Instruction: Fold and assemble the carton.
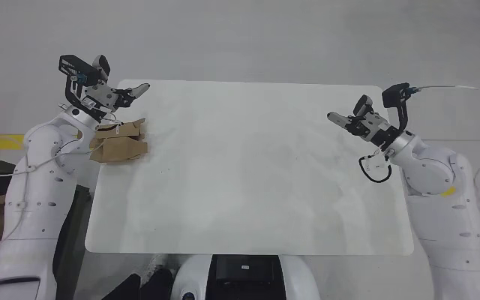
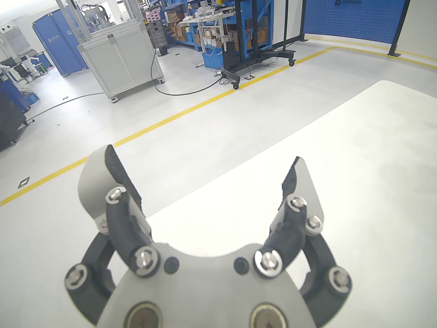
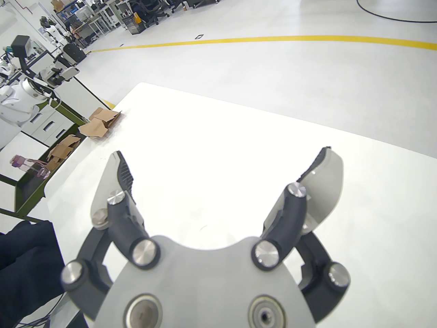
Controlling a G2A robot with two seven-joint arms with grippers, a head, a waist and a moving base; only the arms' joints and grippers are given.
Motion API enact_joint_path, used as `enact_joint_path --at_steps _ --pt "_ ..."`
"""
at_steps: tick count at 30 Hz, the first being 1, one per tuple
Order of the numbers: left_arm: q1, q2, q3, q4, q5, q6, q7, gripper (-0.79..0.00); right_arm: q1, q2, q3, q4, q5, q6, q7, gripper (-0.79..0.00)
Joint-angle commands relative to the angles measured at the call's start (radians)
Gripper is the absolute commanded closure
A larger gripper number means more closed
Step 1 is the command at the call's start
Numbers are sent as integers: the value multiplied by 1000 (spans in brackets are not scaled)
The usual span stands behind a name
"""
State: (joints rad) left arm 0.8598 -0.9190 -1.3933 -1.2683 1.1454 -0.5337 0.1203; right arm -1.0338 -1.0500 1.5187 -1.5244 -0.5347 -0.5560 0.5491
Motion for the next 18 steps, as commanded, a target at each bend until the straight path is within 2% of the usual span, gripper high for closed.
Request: enact_joint_path --at_steps 1,11,15,18 --pt "0 0 0 0 0 0 0 -784 0 0 0 0 0 0 0 -784" --pt "2 0 -7 -2 -13 10 -1 -785 0 0 0 0 0 0 0 -785" --pt "20 4 -55 -24 -57 53 -49 -785 0 0 0 0 0 0 0 -785" --pt "32 9 -99 -22 -159 30 -131 -785 0 0 0 0 0 0 0 -785"
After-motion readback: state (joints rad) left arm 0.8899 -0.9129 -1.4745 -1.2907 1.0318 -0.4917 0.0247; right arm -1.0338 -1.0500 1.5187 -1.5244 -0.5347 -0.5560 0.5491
